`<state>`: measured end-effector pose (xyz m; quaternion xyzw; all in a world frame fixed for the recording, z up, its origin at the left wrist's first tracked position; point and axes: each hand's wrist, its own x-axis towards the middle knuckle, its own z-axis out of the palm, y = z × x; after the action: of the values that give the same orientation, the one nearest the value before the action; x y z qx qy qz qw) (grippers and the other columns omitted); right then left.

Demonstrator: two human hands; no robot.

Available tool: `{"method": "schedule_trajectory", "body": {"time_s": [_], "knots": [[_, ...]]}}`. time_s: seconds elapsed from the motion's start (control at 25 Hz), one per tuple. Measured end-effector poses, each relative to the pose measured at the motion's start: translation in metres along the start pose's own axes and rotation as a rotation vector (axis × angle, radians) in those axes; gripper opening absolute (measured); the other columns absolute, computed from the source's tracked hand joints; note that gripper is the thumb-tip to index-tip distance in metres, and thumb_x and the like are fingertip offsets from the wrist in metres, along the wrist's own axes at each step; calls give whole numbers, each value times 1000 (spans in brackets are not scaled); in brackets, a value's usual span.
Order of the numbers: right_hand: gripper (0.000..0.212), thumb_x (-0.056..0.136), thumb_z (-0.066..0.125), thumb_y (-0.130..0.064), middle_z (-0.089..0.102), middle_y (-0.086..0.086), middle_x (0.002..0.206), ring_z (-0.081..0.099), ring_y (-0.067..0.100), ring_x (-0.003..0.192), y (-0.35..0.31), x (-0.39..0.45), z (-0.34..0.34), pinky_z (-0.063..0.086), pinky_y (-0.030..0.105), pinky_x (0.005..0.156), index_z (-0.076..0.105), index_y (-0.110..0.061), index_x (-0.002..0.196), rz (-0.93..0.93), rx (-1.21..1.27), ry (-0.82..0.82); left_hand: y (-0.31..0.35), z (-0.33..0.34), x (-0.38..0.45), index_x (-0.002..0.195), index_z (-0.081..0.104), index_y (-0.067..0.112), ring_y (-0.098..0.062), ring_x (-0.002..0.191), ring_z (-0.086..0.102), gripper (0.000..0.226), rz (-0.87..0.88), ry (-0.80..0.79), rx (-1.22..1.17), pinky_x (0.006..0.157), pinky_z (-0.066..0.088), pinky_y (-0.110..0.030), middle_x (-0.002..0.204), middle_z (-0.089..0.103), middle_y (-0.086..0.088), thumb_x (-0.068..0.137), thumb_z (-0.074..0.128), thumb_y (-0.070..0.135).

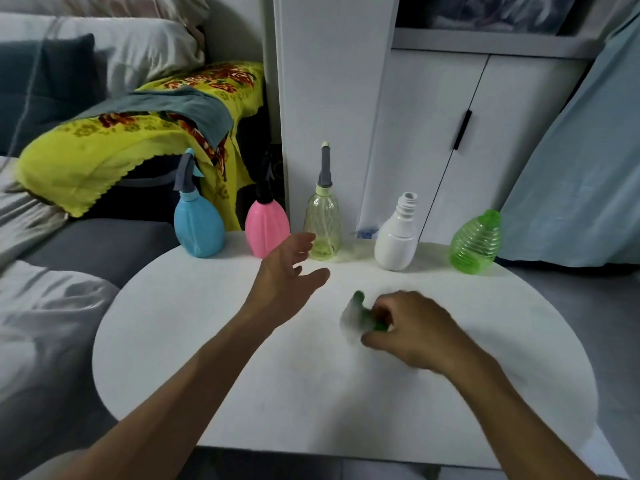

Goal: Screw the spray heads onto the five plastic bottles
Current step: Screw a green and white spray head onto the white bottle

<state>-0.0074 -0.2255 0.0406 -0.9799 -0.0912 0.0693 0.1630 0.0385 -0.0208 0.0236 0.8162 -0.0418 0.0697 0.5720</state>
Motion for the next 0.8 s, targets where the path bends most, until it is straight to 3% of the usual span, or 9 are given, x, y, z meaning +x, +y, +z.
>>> {"method": "schedule_trajectory", "body": {"time_s": [0.12,0.24,0.36,0.48,0.6,0.72,0.8], "knots": [[21,69,80,-42,72,-7,74,67,11,70,16,0,-31,52,31,65,71,-26,80,54,409,177,0,4,2,129,56,25,-7,112,59,55,4,4,-15,84,46,-13,121,63,8,80,78,10],[11,76,82,-28,77,-10,75,70,3,70,33,3,-53,49,23,67,75,-23,82,75,771,365,0,14,2,129,57,23,-7,113,59,54,25,-19,17,91,49,-21,121,63,8,81,77,10],[4,79,80,-28,78,-16,81,70,-3,76,48,2,-70,48,25,73,77,-30,79,118,1022,535,0,28,2,132,56,22,-11,113,59,56,69,-32,89,97,51,-30,122,63,6,81,77,11],[8,80,79,-28,79,-11,85,71,9,87,59,-1,-81,50,33,77,78,-36,78,139,1159,656,4,51,10,137,50,22,-14,118,57,63,146,-60,181,101,49,-35,129,61,2,81,78,14],[4,81,78,-28,79,-11,83,70,4,80,67,-5,-90,50,30,73,76,-31,81,151,1233,752,9,88,36,145,38,21,-17,130,48,80,156,-51,225,108,41,-34,143,50,-2,78,81,19],[4,84,76,-26,78,-12,83,69,3,82,77,-7,-95,51,28,73,76,-28,87,149,1293,810,13,129,69,150,25,21,-22,136,40,104,65,-69,223,101,32,-26,151,40,-5,68,88,28],[8,85,75,-24,78,-9,88,70,10,90,80,-9,-97,54,33,78,75,-25,92,145,1320,835,7,147,87,151,21,19,-29,135,41,115,-26,-49,217,96,32,-29,151,38,-10,60,91,34]]}}
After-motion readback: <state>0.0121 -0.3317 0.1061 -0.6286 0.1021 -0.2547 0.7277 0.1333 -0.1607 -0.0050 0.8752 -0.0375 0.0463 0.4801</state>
